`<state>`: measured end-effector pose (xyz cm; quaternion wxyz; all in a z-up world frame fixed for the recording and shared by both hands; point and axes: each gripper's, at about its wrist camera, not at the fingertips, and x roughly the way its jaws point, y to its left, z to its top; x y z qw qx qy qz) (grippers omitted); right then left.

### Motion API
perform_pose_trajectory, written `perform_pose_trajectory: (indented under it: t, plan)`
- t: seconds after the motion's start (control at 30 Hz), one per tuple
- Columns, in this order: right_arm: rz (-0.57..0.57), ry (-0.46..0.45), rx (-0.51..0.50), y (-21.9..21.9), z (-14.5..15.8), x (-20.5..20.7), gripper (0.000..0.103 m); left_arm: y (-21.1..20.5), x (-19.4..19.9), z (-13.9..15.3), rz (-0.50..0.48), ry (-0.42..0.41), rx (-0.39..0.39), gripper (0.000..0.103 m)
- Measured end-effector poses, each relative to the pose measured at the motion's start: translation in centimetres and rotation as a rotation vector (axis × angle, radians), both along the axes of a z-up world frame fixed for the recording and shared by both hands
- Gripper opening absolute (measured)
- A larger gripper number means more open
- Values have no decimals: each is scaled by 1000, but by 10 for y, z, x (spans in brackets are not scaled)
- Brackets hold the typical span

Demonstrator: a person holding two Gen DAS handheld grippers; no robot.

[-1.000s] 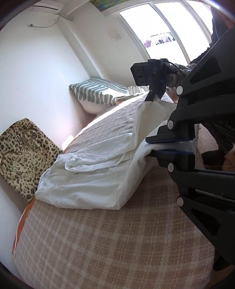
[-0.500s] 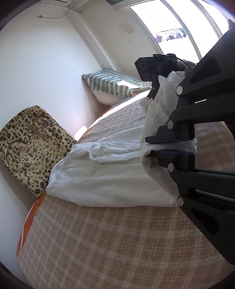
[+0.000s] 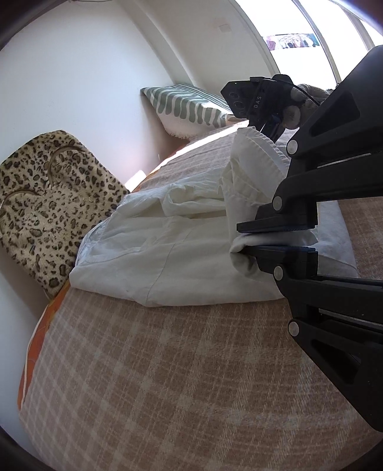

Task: Fold small clothes

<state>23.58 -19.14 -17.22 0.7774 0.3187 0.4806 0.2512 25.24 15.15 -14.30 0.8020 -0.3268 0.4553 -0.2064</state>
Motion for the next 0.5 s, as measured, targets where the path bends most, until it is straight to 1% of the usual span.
perform_pose_trajectory:
  t: [0.07, 0.1, 0.13, 0.17, 0.2, 0.23, 0.27, 0.3, 0.37, 0.43, 0.5]
  plan:
    - [-7, 15, 1, -1, -5, 3, 6, -1, 3, -1, -3, 15, 4, 9]
    - [-9, 21, 5, -2, -6, 3, 6, 0, 5, -2, -2, 28, -14, 9]
    - [-5, 26, 12, -2, -7, 4, 8, 2, 8, -3, -2, 41, -35, 12]
    - [-2, 30, 22, -4, -7, 5, 11, 5, 9, -3, 0, 57, -52, 12]
    - [1, 30, 42, -6, -6, 4, 21, 8, 11, -2, 1, 68, -63, 13]
    - [0, 23, 62, -10, -4, 3, 28, 11, 13, 0, 2, 75, -66, 13]
    - [-5, 11, 73, -13, 0, 1, 30, 14, 13, 3, 6, 76, -66, 13]
    - [-8, -6, 71, -18, 5, -1, 36, 18, 12, 7, 9, 66, -66, 15]
    - [-7, -57, 37, -26, 15, -6, 36, 25, 6, 16, 11, 38, -63, 18]
    - [-1, -107, -21, -31, 23, -12, 36, 28, 0, 22, -1, 14, -44, 18]
    - [20, -129, -66, -31, 24, -17, 36, 28, -3, 26, -9, -4, -39, 19]
